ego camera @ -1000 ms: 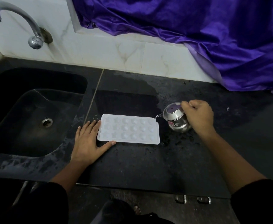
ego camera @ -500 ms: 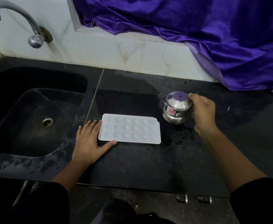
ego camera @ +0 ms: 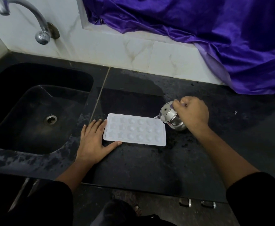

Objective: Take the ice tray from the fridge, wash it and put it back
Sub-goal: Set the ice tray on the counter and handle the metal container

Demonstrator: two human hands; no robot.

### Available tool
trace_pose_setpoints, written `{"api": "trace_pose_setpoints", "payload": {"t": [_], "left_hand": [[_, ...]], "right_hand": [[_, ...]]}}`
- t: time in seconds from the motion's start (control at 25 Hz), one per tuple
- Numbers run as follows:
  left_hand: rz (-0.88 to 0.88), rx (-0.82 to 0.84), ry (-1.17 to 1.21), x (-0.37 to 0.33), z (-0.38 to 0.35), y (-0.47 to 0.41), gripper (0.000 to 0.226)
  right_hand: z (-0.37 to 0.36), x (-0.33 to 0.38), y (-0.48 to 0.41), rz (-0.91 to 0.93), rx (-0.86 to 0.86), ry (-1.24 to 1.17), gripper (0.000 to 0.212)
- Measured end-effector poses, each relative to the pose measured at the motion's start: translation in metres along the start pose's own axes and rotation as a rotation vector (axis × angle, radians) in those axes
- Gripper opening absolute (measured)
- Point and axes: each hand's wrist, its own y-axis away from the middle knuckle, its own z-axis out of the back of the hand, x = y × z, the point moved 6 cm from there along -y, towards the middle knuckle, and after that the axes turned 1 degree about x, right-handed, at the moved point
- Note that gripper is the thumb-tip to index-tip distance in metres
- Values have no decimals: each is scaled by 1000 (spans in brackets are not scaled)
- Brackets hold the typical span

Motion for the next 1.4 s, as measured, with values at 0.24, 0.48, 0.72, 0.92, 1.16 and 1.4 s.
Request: {"api": "trace_pose_setpoints", "payload": {"t": [0.24,0.48,0.72,0.92,1.16,1.4], "left_hand": [[0,-2,8,-1,1,0,113],[1,5,-5,0,0,0,113],[0,6,-9,-1,0,0,114],[3,12,-12,-1,1,-1,114],[2,7,11,0,0,-1,112],[-4,-2,17,-1,2,-1,110]], "right_hand": [[2,2,-2,29,-24,51,49],[2,-40,0,-206,-35,-448,43],[5,-38,0,-331,-70,-936,38],[-2,-15,-7,-177,8,-734,37],[-16,20,-7,34,35,-117,48],[-23,35,-10,90,34,91,46]]}}
